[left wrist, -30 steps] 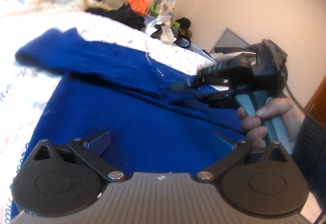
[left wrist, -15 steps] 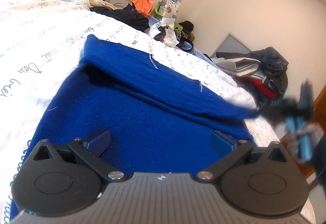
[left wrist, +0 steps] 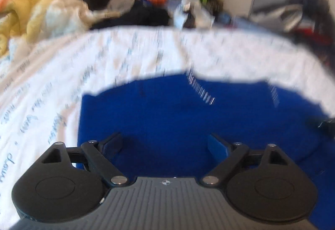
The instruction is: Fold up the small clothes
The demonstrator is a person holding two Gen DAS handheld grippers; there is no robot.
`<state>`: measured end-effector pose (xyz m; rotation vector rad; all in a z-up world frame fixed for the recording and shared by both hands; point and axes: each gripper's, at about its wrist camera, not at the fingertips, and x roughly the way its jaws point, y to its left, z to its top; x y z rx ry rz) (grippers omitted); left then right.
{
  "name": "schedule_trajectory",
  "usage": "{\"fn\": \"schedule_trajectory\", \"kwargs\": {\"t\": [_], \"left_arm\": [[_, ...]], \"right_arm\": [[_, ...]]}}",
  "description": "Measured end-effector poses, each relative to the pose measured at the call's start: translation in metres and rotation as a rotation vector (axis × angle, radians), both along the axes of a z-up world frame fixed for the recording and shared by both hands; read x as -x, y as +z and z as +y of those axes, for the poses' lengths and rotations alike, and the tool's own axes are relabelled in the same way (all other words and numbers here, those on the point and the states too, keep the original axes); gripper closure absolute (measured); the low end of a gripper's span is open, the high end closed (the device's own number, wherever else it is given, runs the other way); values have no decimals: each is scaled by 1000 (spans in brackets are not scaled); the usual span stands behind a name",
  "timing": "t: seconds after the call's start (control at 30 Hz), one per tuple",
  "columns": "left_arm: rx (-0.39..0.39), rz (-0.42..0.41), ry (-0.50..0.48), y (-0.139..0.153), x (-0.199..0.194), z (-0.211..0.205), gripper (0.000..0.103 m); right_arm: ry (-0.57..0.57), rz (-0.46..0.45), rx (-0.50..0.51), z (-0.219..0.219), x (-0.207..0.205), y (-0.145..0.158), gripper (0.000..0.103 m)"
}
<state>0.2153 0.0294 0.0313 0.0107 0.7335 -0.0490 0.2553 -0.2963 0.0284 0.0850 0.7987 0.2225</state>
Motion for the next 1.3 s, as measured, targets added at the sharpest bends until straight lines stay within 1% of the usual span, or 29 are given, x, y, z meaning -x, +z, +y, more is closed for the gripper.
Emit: {"fn": "schedule_trajectory", "kwargs": {"t": [0.03, 0.1, 0.17, 0.2, 0.27, 0.3, 0.37, 0.4, 0.43, 0.47, 0.5, 0.53, 0.57, 0.6, 0.63, 0.67, 0.7, 0.77, 0.87, 0.9, 0.93, 0.97, 1.0, 1.03, 1.07, 1.1, 1.2, 1.23, 1.3], "left_arm": [[-59, -38, -14, -9, 7, -1, 0], [-12, -33, -10, -12, 6, 14, 0], [-23, -26, -14, -12, 3, 19, 0], [-37, -19, -14, -10, 3, 19, 0], [-64, -8, 15, 1, 13, 16, 10], [-36, -4, 17, 9, 23, 16, 15], [66, -24, -31, 19, 49, 13, 7], [76, -29, -54, 18, 60, 8, 1], [60, -21, -76, 13, 64, 1, 1], [22, -1, -95, 2, 63, -7, 1], [-44, -10, -100, -7, 67, -11, 0], [-91, -44, -95, -10, 74, -13, 1], [-72, -23, -79, -7, 78, -8, 3], [-45, 0, -55, -1, 85, -1, 12], [-9, 3, -34, 6, 98, 7, 10], [24, -13, -30, 11, 115, 14, 6], [41, -29, -17, 16, 133, 22, 1], [61, -16, 23, 18, 167, 37, 1], [143, 88, 74, 4, 190, 59, 9], [111, 53, 81, 4, 199, 57, 10], [84, 61, 76, 3, 201, 54, 11], [50, 54, 66, 2, 202, 47, 13], [30, 47, 57, 2, 202, 42, 21], [24, 32, 48, 4, 201, 38, 46], [22, 17, 39, 6, 201, 36, 67], [27, 19, 34, 8, 199, 36, 93], [7, 26, 46, 9, 199, 43, 92], [-2, 21, 45, 10, 203, 46, 92], [26, 21, 36, 11, 211, 54, 91]], "right_arm": [[8, -70, 1, -4, 7, -8, 85], [20, -123, -74, -23, 13, -17, 85], [11, -128, -204, -45, 11, -23, 85], [3, -117, -229, -48, 10, -22, 85], [-10, -105, -149, -38, 16, -10, 85], [-37, -97, -111, -31, 25, -1, 84], [-24, -124, -102, -17, 49, 15, 71], [24, -153, -109, -9, 63, 19, 53], [69, -164, -89, 2, 72, 18, 27], [99, -148, -41, 12, 75, 11, 18], [115, -107, 31, 21, 73, -1, 16], [128, -149, 91, 22, 75, -14, 16], [116, -135, 69, 16, 73, -16, 15], [66, -108, 60, 10, 72, -12, 15], [11, -68, 72, 6, 73, -6, 15], [-7, -60, 41, -1, 82, 2, 15], [17, -85, -32, -12, 99, 10, 14], [26, -88, -102, -31, 131, 16, 14], [-54, 8, -95, -64, 166, 0, 14], [-81, 41, -90, -71, 173, -8, 14], [-89, 69, -100, -76, 180, -17, 14], [-67, 40, -97, -75, 187, -19, 15], [-44, 43, -97, -72, 190, -21, 19], [-19, 48, -108, -67, 192, -22, 35], [14, 56, -128, -63, 192, -22, 51], [38, 80, -143, -59, 189, -25, 86], [60, 79, -94, -62, 182, -23, 97], [38, 84, -92, -70, 181, -22, 98], [-9, 73, -96, -86, 187, -20, 100]]}}
